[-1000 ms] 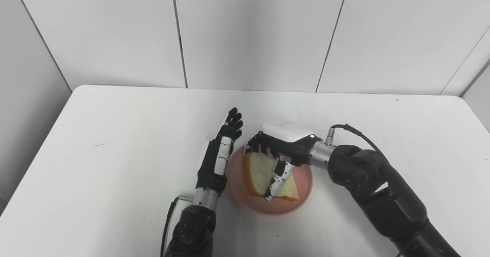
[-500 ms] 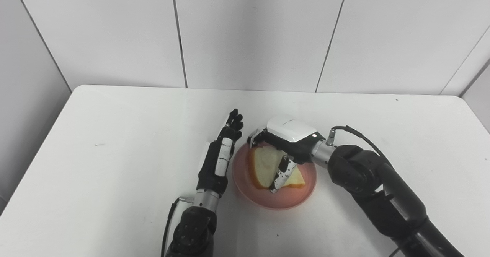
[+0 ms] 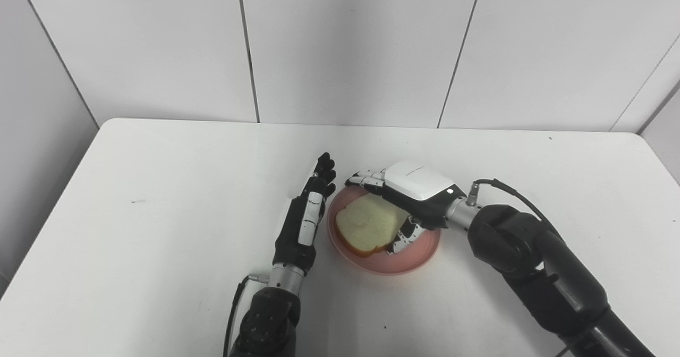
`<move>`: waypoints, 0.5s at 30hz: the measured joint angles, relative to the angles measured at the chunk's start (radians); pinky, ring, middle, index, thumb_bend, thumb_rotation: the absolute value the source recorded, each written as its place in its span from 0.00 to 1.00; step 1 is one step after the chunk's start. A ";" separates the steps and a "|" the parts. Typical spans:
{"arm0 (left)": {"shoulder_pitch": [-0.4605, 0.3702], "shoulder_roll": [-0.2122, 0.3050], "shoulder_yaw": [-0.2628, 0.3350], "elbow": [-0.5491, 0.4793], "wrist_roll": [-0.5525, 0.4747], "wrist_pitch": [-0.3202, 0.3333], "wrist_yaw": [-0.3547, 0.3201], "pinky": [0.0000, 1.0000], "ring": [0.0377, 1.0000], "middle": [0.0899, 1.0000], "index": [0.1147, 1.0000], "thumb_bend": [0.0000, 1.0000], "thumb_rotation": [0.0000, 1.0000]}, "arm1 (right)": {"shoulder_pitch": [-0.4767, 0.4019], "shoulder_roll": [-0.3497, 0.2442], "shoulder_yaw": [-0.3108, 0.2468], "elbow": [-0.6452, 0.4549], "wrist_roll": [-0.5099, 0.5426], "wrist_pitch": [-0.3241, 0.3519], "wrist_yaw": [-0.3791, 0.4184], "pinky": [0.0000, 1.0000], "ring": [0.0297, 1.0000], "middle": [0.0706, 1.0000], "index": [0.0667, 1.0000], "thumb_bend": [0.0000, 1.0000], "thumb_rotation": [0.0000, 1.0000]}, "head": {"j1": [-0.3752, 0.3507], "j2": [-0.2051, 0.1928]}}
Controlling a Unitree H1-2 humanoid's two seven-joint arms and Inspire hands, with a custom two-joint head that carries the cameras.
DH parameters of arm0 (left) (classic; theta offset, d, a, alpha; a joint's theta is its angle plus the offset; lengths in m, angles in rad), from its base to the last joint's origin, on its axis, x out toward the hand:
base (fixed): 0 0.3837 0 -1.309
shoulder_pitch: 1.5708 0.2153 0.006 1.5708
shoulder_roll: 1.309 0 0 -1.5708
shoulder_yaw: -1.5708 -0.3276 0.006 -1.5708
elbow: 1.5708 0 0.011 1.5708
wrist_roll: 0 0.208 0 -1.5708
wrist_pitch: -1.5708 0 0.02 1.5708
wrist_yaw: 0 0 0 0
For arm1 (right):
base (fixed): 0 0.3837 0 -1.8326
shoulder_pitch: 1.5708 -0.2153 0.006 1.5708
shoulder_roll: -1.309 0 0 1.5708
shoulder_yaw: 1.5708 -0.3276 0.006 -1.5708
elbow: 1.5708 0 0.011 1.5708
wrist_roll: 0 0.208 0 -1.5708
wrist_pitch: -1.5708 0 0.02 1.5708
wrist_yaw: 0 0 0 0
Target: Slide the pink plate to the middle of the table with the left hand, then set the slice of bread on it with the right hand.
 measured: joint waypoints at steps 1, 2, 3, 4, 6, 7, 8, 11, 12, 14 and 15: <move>0.000 0.000 0.000 0.000 0.000 0.000 0.000 0.98 0.98 0.98 0.94 0.76 1.00 | 0.002 -0.002 -0.002 -0.001 -0.002 0.000 -0.007 0.90 0.92 0.94 0.92 0.82 0.09 | -0.003 0.000; 0.000 0.000 0.000 0.000 0.000 0.000 0.000 0.98 0.98 0.98 0.94 0.76 1.00 | 0.005 -0.003 -0.005 -0.001 -0.003 -0.002 -0.015 0.90 0.92 0.94 0.93 0.82 0.09 | -0.003 0.000; 0.000 0.000 0.000 0.000 0.000 0.000 -0.001 0.98 0.97 0.98 0.93 0.76 1.00 | 0.009 -0.004 -0.007 -0.001 -0.004 -0.007 -0.024 0.90 0.92 0.94 0.93 0.83 0.09 | -0.003 -0.002; 0.000 0.000 0.000 0.000 0.000 0.000 -0.001 0.98 0.97 0.97 0.93 0.76 1.00 | 0.013 -0.005 -0.008 -0.002 -0.005 -0.010 -0.030 0.91 0.92 0.94 0.93 0.83 0.09 | -0.003 -0.002; 0.000 0.000 0.001 0.000 0.000 -0.001 -0.001 0.97 0.96 0.97 0.93 0.76 1.00 | 0.024 -0.008 -0.010 -0.004 -0.006 -0.015 -0.043 0.90 0.93 0.94 0.93 0.84 0.08 | -0.005 0.000; 0.000 0.000 0.001 0.000 0.000 -0.001 0.000 0.97 0.97 0.97 0.93 0.76 1.00 | 0.031 -0.008 -0.014 -0.005 -0.006 -0.016 -0.056 0.90 0.94 0.95 0.93 0.84 0.08 | -0.008 0.000; 0.000 0.000 0.001 0.000 0.000 -0.002 0.000 0.97 0.97 0.97 0.93 0.76 1.00 | 0.041 -0.007 -0.026 -0.009 -0.003 -0.018 -0.067 0.90 0.94 0.95 0.93 0.84 0.08 | -0.008 0.000; 0.000 0.001 0.002 0.000 0.000 -0.005 -0.001 0.96 0.97 0.98 0.94 0.73 1.00 | 0.074 -0.004 -0.072 -0.021 0.041 -0.030 -0.106 0.91 0.95 0.98 0.95 0.80 0.11 | -0.011 -0.002; 0.000 0.001 0.002 0.000 0.000 -0.006 0.000 0.96 0.97 0.98 0.94 0.73 1.00 | 0.086 -0.001 -0.091 -0.027 0.059 -0.032 -0.122 0.92 0.95 0.99 0.96 0.78 0.12 | -0.011 -0.002; 0.001 0.004 0.002 -0.003 0.006 -0.006 0.004 0.98 0.98 0.99 0.94 0.75 1.00 | 0.109 0.001 -0.122 -0.034 0.098 -0.047 -0.154 0.93 0.97 1.00 0.98 0.75 0.15 | -0.014 -0.002; 0.002 0.006 0.001 -0.004 0.023 -0.006 0.013 0.99 1.00 1.00 0.94 0.77 1.00 | 0.121 0.004 -0.138 -0.034 0.118 -0.055 -0.170 0.94 0.99 1.00 0.99 0.68 0.25 | -0.014 -0.002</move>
